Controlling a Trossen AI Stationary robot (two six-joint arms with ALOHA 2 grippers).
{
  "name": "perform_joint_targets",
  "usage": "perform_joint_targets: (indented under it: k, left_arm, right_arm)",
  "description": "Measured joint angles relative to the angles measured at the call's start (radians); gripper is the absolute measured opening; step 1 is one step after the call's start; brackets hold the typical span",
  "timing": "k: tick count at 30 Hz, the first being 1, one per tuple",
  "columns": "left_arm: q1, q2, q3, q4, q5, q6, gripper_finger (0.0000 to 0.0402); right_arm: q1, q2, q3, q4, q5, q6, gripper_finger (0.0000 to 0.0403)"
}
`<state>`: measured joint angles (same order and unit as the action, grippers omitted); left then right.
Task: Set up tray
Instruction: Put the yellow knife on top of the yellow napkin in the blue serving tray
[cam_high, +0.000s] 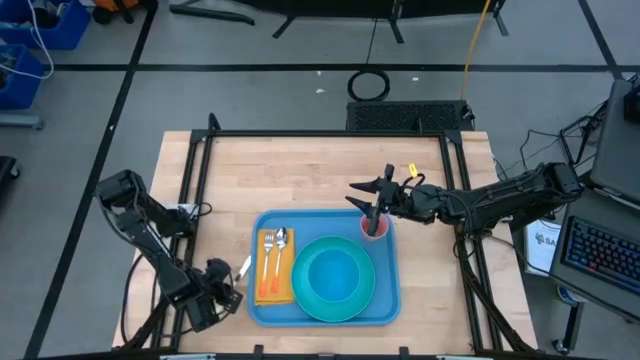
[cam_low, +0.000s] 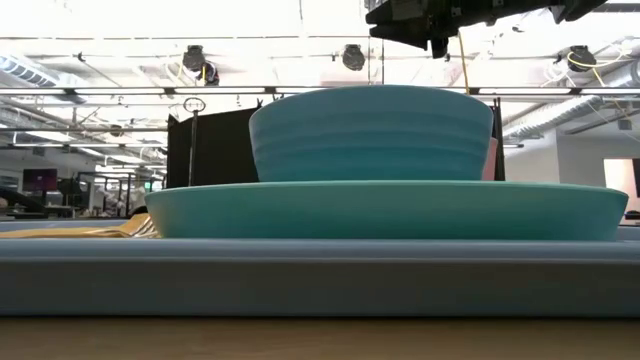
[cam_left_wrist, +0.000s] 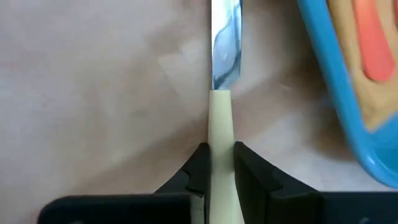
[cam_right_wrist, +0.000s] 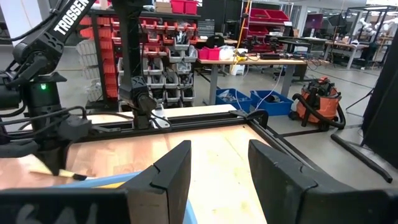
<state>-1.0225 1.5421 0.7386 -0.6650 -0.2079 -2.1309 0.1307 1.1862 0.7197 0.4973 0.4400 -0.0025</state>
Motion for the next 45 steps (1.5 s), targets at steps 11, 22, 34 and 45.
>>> perform_joint_targets:
  k: [11,22,34,45]
  left_arm:
    - [0.0,0.0,0.103,-0.191,-0.004,0.003,0.0003]
    - [0.001,-0.002,0.114,-0.146,-0.001,0.054,0.0029]
    - [0.002,0.025,0.116,-0.119,0.058,0.113,0.019]
    - [0.015,0.143,0.123,-0.077,0.145,0.148,0.0202]
  right_arm:
    - [0.0,0.0,0.0,0.0,0.0,0.0,0.0153]
    - [0.0,0.0,-0.001,0.0,0.0,0.017,0.0153]
    - [0.0,0.0,-0.001,-0.001,0.0,0.017,0.0153]
    - [0.0,0.0,-0.001,-0.004,0.0,0.018,0.0153]
